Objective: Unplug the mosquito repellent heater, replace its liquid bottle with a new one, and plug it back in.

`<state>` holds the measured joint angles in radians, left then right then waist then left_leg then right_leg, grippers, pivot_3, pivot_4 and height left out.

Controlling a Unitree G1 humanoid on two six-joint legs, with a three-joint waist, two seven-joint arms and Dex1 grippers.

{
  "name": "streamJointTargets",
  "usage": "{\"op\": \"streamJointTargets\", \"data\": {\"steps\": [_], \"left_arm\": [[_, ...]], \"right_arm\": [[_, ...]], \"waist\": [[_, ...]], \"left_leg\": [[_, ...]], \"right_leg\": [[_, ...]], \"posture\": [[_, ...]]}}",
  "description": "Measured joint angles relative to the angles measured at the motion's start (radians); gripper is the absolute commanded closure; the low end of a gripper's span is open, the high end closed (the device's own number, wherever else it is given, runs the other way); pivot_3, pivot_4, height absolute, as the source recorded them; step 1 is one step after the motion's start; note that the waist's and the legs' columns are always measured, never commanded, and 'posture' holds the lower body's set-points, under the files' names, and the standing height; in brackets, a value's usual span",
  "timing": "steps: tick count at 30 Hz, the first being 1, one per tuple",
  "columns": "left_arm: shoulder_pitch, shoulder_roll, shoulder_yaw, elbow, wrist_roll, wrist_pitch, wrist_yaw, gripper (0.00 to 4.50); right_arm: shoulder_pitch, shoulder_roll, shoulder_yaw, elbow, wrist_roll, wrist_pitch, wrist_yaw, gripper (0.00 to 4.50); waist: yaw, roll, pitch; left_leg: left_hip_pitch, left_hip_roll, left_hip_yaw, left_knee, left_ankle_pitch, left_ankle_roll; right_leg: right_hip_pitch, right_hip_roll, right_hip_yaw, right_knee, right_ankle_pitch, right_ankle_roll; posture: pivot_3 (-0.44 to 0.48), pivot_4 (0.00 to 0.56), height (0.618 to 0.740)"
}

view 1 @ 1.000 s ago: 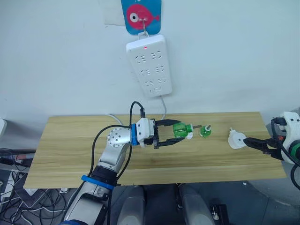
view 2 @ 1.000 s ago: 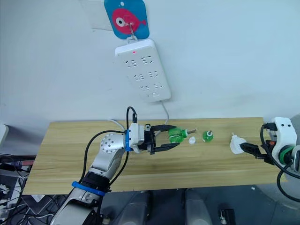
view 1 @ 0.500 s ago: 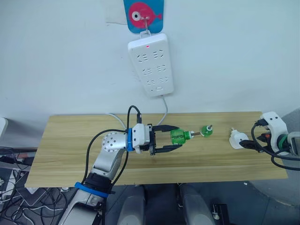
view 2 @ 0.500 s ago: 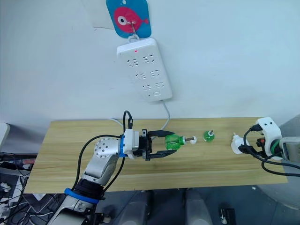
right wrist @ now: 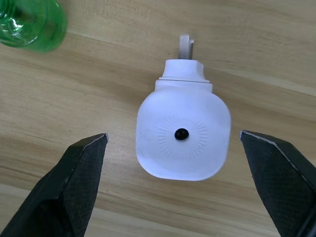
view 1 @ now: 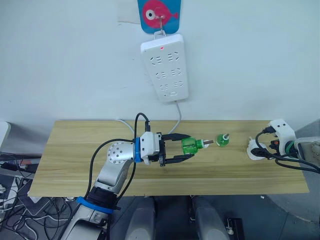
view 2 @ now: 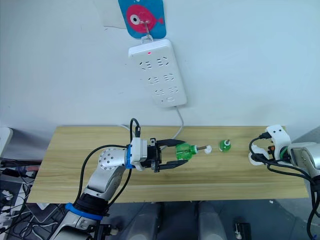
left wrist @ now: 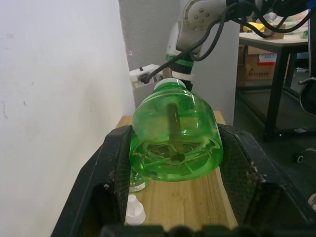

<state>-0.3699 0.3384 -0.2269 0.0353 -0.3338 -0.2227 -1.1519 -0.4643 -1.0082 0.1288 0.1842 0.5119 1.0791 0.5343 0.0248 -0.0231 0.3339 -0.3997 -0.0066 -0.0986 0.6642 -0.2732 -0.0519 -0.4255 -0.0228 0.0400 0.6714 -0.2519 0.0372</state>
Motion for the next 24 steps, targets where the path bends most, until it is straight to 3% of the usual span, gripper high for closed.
{"op": "streamJointTargets", "data": {"steps": [24], "left_arm": [[0.016,0.007,-0.001,-0.038,0.0,0.02,0.013,2.27]], "right_arm": [[-0.07,0.115,0.016,0.204,-0.257,-0.135,0.148,0.03]], "waist": [[0.0,0.001,0.012]], "left_leg": [[0.0,0.0,0.0,0.0,0.0,0.0]], "right_leg": [[0.0,0.0,0.0,0.0,0.0,0.0]], "posture": [[0.184,0.38,0.74]]}}
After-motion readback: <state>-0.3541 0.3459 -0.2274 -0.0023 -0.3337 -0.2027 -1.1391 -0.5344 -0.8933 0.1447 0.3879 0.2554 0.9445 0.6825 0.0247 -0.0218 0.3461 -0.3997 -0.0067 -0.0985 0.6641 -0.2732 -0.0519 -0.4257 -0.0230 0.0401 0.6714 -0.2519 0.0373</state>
